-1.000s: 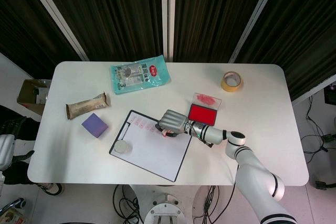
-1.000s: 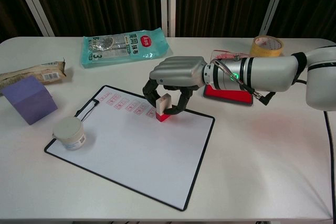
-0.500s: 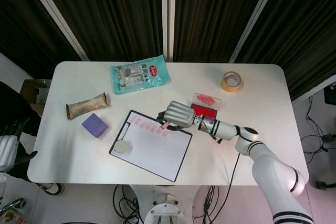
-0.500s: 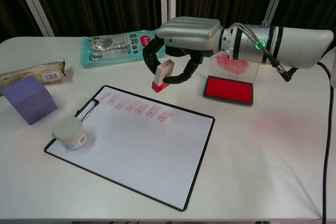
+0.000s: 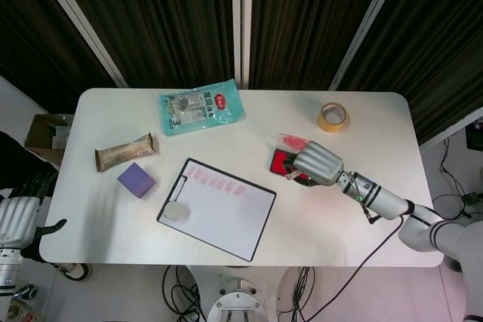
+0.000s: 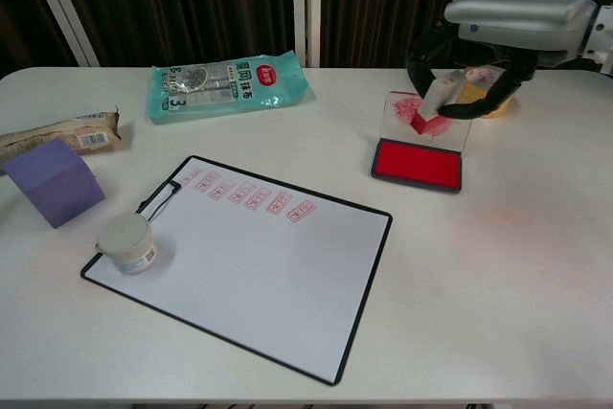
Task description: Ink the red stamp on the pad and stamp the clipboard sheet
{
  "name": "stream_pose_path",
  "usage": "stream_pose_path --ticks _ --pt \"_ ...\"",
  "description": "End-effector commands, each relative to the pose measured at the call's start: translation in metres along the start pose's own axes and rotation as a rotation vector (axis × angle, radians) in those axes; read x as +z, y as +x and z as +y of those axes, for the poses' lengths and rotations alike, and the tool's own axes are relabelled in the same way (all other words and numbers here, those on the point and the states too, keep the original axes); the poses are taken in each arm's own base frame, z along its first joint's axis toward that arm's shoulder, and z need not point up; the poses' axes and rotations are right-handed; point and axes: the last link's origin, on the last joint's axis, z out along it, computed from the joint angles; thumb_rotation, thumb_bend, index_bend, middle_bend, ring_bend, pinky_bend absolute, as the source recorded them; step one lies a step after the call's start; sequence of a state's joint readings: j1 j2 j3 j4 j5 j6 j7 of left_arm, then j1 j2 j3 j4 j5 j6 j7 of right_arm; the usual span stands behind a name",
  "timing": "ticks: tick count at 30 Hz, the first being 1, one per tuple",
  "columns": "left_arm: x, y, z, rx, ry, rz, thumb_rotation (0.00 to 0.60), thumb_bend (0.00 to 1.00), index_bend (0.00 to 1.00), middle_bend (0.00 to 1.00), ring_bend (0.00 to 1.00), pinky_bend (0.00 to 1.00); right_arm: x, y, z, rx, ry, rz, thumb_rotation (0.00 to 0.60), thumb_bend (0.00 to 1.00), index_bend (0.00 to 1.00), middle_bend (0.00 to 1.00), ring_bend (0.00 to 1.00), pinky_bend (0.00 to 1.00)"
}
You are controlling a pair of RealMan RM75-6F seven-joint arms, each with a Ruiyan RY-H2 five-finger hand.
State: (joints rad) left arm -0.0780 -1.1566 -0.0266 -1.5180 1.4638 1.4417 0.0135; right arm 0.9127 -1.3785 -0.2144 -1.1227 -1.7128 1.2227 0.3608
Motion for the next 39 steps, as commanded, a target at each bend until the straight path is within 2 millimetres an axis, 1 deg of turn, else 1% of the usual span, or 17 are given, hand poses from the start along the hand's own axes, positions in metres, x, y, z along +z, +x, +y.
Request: stream_pose_path --ticks 1,2,5,8,12,16,20,27,36,39 --pt "-0.001 -0.002 0.001 -0.002 -0.003 -0.006 0.600 0.00 0.11 0.14 0.12 0.25 -0.047 -0.026 0.003 -0.032 -0.091 -0.093 0.600 0.48 1.00 0.87 0.92 1.00" --pt "-0.001 -0.003 0.001 -0.003 -0.004 -0.008 0.600 0.00 0.11 0.14 0.12 0.24 -0.051 -0.031 0.003 -0.039 -0.098 -0.098 0.600 0.48 1.00 0.87 0.92 1.00" --pt "-0.002 -0.006 0.002 -0.006 -0.009 -0.015 0.600 0.00 0.11 0.14 0.12 0.24 -0.071 -0.052 0.004 -0.035 -0.146 -0.130 0.600 0.48 1.00 0.87 0.92 1.00" --pt "-0.003 -0.007 0.001 -0.007 -0.011 -0.021 0.600 0.00 0.11 0.13 0.12 0.24 -0.085 -0.067 0.006 -0.022 -0.179 -0.155 0.600 0.48 1.00 0.87 0.92 1.00" --pt "-0.002 -0.008 0.002 -0.006 -0.016 -0.024 0.600 0.00 0.11 0.14 0.12 0.24 -0.094 -0.080 0.006 -0.014 -0.201 -0.141 0.600 0.48 1.00 0.87 0.92 1.00" --pt "-0.001 -0.008 0.002 -0.006 -0.019 -0.022 0.600 0.00 0.11 0.14 0.12 0.24 -0.094 -0.091 0.003 0.008 -0.205 -0.115 0.600 0.48 1.00 0.87 0.92 1.00" --pt "-0.002 -0.009 0.002 -0.005 -0.017 -0.027 0.600 0.00 0.11 0.13 0.12 0.24 -0.090 -0.100 -0.001 0.018 -0.202 -0.091 0.600 0.48 1.00 0.86 0.92 1.00" --pt "-0.002 -0.009 0.001 -0.005 -0.013 -0.032 0.600 0.00 0.11 0.14 0.12 0.24 -0.084 -0.114 -0.002 0.072 -0.213 -0.110 0.600 0.47 1.00 0.85 0.92 1.00" --pt "-0.002 -0.010 -0.001 -0.004 -0.011 -0.035 0.600 0.00 0.11 0.13 0.12 0.25 -0.081 -0.120 -0.002 0.102 -0.218 -0.121 0.600 0.45 1.00 0.84 0.92 1.00" --pt "-0.002 -0.010 0.000 -0.009 -0.017 -0.033 0.600 0.00 0.11 0.14 0.12 0.24 -0.080 -0.121 -0.001 0.102 -0.218 -0.131 0.600 0.43 0.96 0.83 0.92 1.00"
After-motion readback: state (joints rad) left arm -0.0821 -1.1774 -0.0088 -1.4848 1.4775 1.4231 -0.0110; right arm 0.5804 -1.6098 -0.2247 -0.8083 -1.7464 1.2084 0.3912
